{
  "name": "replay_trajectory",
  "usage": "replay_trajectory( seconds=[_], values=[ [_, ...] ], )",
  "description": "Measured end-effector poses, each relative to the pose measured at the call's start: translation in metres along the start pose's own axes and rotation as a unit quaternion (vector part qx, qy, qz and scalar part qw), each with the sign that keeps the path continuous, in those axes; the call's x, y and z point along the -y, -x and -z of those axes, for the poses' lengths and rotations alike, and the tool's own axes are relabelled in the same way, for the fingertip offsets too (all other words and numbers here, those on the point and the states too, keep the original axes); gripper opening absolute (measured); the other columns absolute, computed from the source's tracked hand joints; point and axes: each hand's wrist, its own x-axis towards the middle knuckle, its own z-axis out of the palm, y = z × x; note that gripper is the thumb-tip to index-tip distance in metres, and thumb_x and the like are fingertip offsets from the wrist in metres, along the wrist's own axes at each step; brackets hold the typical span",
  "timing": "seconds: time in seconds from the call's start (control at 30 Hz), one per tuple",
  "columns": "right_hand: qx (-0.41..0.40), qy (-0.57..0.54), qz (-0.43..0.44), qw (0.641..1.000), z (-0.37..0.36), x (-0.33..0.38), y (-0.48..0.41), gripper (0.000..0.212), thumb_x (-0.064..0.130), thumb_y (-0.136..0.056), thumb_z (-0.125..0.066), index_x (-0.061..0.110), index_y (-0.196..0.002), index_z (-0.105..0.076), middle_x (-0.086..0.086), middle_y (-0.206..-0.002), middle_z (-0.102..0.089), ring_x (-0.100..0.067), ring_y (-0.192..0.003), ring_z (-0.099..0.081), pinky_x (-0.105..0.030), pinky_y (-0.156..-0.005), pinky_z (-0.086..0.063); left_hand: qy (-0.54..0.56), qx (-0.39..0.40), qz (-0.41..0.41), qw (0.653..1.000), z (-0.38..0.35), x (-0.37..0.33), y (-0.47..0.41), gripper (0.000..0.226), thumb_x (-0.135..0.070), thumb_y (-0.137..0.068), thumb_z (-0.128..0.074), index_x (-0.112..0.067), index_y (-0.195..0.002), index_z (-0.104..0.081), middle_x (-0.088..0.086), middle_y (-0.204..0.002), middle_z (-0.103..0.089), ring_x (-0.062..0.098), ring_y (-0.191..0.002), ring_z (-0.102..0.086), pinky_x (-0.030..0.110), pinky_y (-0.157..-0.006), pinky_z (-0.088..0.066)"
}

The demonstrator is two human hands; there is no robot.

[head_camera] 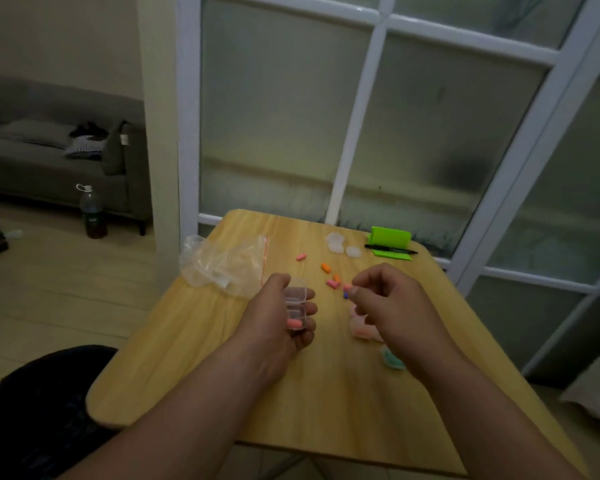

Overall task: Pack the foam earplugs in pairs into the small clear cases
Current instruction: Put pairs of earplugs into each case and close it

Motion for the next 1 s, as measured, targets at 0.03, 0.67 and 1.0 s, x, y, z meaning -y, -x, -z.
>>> replay_trajectory(
  seconds=[0.03, 0.67, 1.0],
  values=[
    [-0.001, -0.019, -0.015, 1.0, 0.003, -0.002, 0.004, 0.008, 0.025, -0.096, -0.075, 0.019, -0.096, -0.07, -0.008, -0.087, -0.071, -0.023, -0.078, -0.068, -0.022, -0.054, -0.054, -0.007, 0.004, 0.003, 1.0, -0.002, 0.003, 0.0, 0.039, -0.041, -0.103, -0.043, -0.009, -0.104, -0.066, 0.002, -0.066, -0.055, 0.012, -0.05, -0.04, 0.026, -0.052, -0.036],
    [0.043, 0.212, 0.129, 0.968, -0.012, -0.025, 0.023, 0.003, 0.035, -0.094, -0.071, 0.033, -0.096, -0.07, 0.013, -0.096, -0.052, -0.007, -0.09, -0.054, -0.037, -0.079, -0.052, -0.026, 0.108, 0.071, 0.991, -0.021, 0.037, -0.013, 0.054, -0.046, -0.105, -0.044, -0.007, -0.138, -0.062, 0.012, -0.103, -0.059, 0.014, -0.064, -0.059, 0.037, -0.079, -0.055],
    [-0.014, 0.137, 0.102, 0.985, -0.006, -0.031, 0.013, 0.017, 0.019, -0.099, -0.064, 0.028, -0.112, -0.068, 0.012, -0.102, -0.06, 0.0, -0.089, -0.057, -0.021, -0.073, -0.044, -0.066, 0.147, 0.066, 0.985, -0.016, 0.027, -0.006, 0.047, -0.046, -0.106, -0.036, -0.011, -0.129, -0.059, 0.001, -0.065, -0.057, 0.012, -0.054, -0.045, 0.029, -0.06, -0.041]
  ],
)
